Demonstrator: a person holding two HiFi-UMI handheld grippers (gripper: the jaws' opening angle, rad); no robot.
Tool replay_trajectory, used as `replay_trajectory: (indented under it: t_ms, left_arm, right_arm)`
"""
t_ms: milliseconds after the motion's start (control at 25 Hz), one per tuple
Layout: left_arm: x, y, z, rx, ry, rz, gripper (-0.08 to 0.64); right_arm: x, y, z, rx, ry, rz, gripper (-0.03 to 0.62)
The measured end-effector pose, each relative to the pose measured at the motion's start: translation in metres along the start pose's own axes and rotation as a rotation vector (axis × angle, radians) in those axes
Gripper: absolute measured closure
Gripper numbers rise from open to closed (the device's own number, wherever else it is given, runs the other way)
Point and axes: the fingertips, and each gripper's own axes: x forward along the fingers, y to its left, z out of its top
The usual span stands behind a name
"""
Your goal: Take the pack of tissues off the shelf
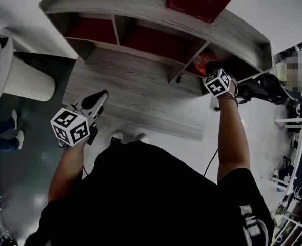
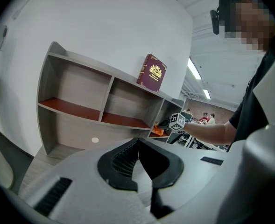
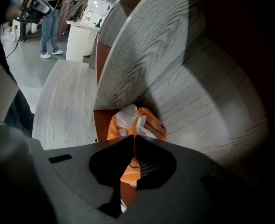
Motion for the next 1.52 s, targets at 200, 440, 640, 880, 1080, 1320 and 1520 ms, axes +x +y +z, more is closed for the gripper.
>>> replay_trajectory:
  t_ms: [200,440,640,880,1080,1320,1520]
  left_arm:
    - [0.000,-0.002,-0.001,0.004,-0.002,-0.018,0.543]
    - [0.000,-0.002,0.002,0.012,-0.004,-0.047,0.543]
    - [-0.001,-0.001,0.007,0.023,-0.006,-0.079,0.543]
    - [-0.003,-0.001,0.011,0.040,0.005,-0.130,0.543]
    - [-0.005,-0.002,0.017,0.063,0.016,-0.173,0.543]
    - [-0.006,-0.005,0.018,0.082,0.032,-0.224,0.543]
    - [-0.008,-0.007,0.014,0.090,0.048,-0.258,0.543]
  right_arm:
    - [-0.012,0.000,0.003,0.020,-0.011,-0.010,0.577]
    - [-0.028,0.002,0.005,0.049,-0.009,-0.026,0.577]
    - [-0.046,0.004,0.003,0.080,-0.002,-0.047,0.575]
    - [-0.073,0.011,0.001,0.130,0.009,-0.071,0.577]
    - [-0.100,0.024,0.002,0.161,0.011,-0.088,0.577]
    - [-0.128,0.043,0.005,0.200,0.005,-0.101,0.577]
    - [-0.144,0.066,0.010,0.225,0.008,-0.094,0.577]
